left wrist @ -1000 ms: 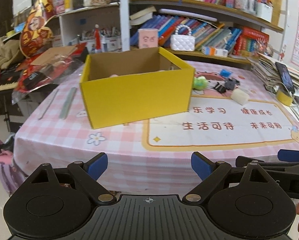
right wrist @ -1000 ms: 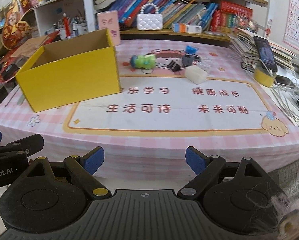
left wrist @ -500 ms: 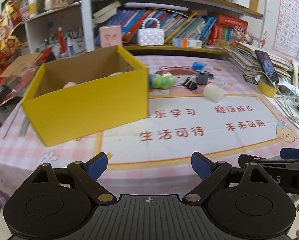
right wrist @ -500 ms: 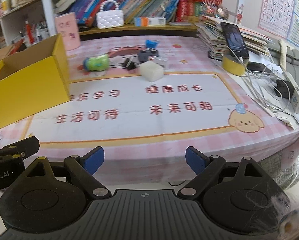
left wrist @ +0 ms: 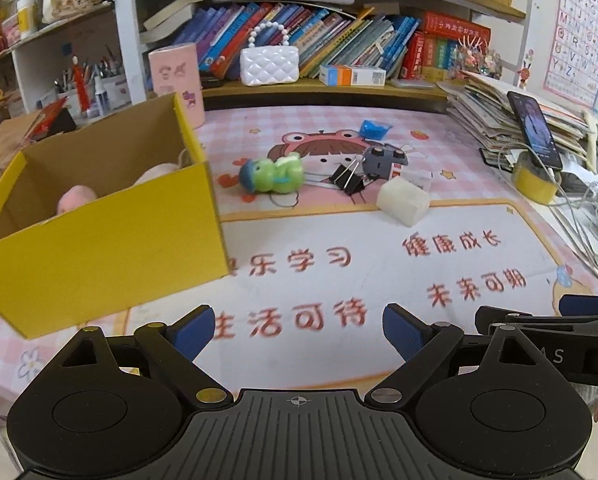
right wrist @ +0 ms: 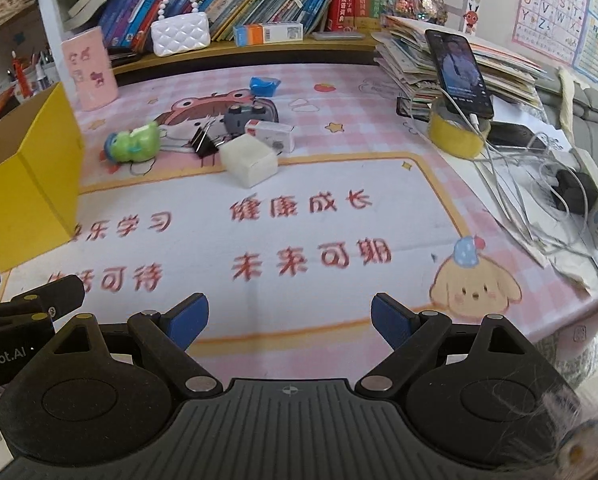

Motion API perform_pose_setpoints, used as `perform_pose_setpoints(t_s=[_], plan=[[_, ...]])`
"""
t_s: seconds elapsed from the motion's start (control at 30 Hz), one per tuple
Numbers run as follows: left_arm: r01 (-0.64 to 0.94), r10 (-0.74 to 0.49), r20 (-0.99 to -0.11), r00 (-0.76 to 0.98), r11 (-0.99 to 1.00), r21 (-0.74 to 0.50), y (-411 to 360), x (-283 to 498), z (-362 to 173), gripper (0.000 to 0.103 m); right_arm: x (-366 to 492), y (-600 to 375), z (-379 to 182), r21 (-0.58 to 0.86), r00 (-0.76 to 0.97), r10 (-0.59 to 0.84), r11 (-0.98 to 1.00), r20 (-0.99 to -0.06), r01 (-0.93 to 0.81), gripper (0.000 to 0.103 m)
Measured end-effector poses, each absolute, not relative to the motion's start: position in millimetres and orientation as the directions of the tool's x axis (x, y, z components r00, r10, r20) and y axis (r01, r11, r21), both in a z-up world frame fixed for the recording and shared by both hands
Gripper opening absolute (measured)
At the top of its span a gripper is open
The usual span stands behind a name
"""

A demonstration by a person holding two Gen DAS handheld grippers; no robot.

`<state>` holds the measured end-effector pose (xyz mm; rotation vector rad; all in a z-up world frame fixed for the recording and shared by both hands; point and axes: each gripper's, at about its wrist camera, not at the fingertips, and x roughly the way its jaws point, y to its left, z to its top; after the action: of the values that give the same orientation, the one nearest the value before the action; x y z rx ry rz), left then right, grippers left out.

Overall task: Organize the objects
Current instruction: 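Grasp the white foam cube with the left gripper while the right gripper approaches the small red-white box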

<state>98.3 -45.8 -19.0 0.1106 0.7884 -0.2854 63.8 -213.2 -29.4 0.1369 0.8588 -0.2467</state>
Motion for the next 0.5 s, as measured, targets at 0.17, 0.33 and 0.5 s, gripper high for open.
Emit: perform_pose_setpoints(t_s=[0.17,0.33,0.5], plan=[[0.276,-0.193,-0.714,0.673,0.961,0.001,-67,116,-19,0.093,85,-233,-30,0.029,0.637,-0.14,0.968,-0.758,0.248,0.088],[0.248,-0.16,-0.715,0.681,0.969,0.019,-88,133,-17,0.093,109,-255,-30,0.04,0.647,-0.116,0.974,-0.754,0.222,0.088],[0.232,-0.14,-0.711,0.689,0.972,0.034,-106,149,-17,0.093,131,-272,-30,0.057,0.667,-0.089,0.979,-0.74,0.194,0.087]])
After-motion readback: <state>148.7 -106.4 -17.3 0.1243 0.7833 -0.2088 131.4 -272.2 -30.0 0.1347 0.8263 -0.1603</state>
